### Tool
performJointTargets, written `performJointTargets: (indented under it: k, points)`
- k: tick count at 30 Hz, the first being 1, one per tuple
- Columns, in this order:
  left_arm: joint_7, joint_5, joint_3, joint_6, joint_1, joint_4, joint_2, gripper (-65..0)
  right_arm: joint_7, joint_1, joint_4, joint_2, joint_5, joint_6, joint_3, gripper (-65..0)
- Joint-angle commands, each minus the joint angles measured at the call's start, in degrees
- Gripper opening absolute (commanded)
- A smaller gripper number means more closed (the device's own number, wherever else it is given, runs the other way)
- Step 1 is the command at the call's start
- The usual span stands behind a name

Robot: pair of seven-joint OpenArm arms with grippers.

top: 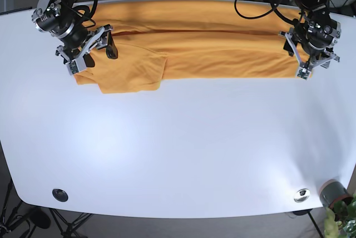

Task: Fold the T-shirt properly
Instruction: 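Release the hem and move the right gripper to the folded sleeve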

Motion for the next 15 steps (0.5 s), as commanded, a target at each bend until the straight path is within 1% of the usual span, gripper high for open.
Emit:
performJointTargets:
  k: [1,2,3,5,6,7,8,9,11,13,15]
  points:
    - [-1.2,-0.6,-0.2,0.1,0.7,0.9,-0.1,-27.6,0.7,0.1,-1.1,0.3,-2.5,-0.07,-1.3,-31.5]
    - [-1.3,-0.6,-0.2,0.1,1.3,0.8,-0.1,-28.6,0.8,0.1,-1.6,0.3,-3.3,-0.07,-1.8,-34.7]
    - [-1.4,-0.6,-0.2,0.1,1.7,0.4,-0.1,-31.7,0.8,0.2,-2.4,0.3,-4.2,-0.07,-2.2,-38.8]
    - [-1.4,-0.6,-0.2,0.1,1.8,-1.0,-0.3,-40.1,0.8,1.3,-3.8,0.3,-5.9,-0.07,-2.9,-45.3]
    - [-1.4,-0.6,-0.2,0.1,1.9,-1.6,-0.3,-44.4,0.8,1.4,-4.2,0.2,-6.5,-0.07,-2.9,-47.4]
    - [-1.4,-0.5,-0.4,0.1,1.9,-2.8,-0.3,-50.4,0.8,1.5,-5.0,0.2,-7.3,-0.07,-2.9,-49.1]
    - [-1.4,-0.3,-0.7,0.1,1.9,-3.9,-0.3,-54.7,0.8,1.5,-5.7,0.2,-7.9,-0.07,-2.9,-49.8]
    - [-1.4,0.1,-1.1,0.1,1.9,-4.7,-0.3,-57.2,0.9,1.5,-6.3,0.2,-8.3,-0.07,-2.9,-49.8]
    - [-1.4,1.6,-2.3,0.1,1.7,-6.7,-0.2,-59.6,1.8,1.8,-7.9,0.2,-9.5,-0.07,-2.9,-49.8]
    - [-1.4,2.7,-2.9,0.1,1.6,-8.2,-0.1,-58.9,4.4,1.7,-9.1,0.2,-10.5,-0.07,-3.0,-49.8]
    - [-1.4,2.8,-2.8,0.1,1.5,-9.5,-0.1,-58.9,7.4,1.6,-10.9,0.2,-11.9,-0.07,-3.0,-49.8]
